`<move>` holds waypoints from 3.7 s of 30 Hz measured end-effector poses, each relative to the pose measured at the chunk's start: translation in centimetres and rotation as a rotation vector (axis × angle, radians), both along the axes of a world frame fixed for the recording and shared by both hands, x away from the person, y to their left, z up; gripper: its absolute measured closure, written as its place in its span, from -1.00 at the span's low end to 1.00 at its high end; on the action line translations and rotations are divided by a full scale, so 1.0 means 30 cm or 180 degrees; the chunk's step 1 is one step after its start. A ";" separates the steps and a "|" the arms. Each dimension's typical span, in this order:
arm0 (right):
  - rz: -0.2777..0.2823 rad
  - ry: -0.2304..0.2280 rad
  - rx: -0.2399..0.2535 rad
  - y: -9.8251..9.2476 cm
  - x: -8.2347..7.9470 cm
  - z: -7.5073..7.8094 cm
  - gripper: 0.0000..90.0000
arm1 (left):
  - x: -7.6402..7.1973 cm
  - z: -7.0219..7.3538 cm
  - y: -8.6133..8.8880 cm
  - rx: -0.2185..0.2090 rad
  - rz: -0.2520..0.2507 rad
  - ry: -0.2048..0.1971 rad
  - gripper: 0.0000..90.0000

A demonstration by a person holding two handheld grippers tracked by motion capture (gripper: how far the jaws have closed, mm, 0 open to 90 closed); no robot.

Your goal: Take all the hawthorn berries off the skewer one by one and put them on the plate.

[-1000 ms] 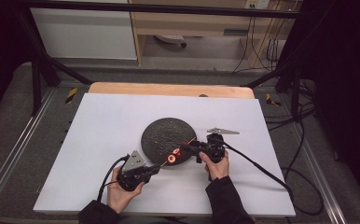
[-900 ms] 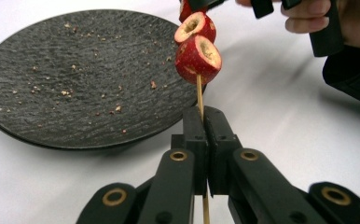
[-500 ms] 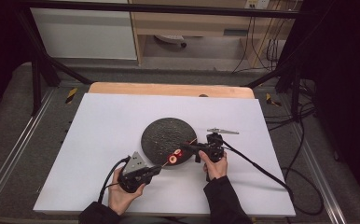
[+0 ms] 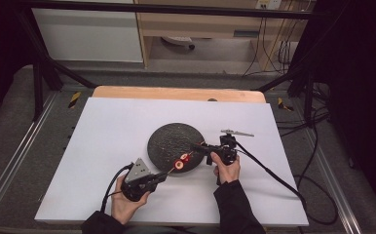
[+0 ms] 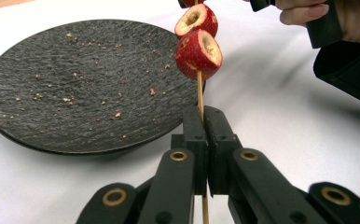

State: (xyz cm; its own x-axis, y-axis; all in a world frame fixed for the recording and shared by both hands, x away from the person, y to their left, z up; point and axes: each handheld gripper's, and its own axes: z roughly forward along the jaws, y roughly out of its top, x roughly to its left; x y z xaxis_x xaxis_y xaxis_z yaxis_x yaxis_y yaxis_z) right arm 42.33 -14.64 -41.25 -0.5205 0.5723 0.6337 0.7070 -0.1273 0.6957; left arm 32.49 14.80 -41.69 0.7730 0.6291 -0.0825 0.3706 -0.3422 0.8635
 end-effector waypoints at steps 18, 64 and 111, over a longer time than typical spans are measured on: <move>-0.0398 -0.0183 -0.0164 -0.078 0.087 0.053 0.34 | -0.002 -0.001 0.086 0.0024 0.0137 0.0029 0.95; 0.0122 -0.0377 -0.0760 0.051 0.043 -0.010 -0.84 | 0.045 0.000 0.158 -0.0015 0.0385 0.0132 0.95; 0.0572 0.0006 -0.0040 0.073 -0.048 -0.025 0.25 | -0.005 -0.007 -0.007 0.0025 0.0017 0.0021 0.95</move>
State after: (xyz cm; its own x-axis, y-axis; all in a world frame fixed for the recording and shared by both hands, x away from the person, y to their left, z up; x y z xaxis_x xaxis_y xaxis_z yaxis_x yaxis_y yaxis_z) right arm 40.88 -12.46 -41.99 -0.6139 0.4779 0.6282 0.7189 0.0100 0.6950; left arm 32.35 14.59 -41.90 0.7689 0.6340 -0.0826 0.3783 -0.3470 0.8582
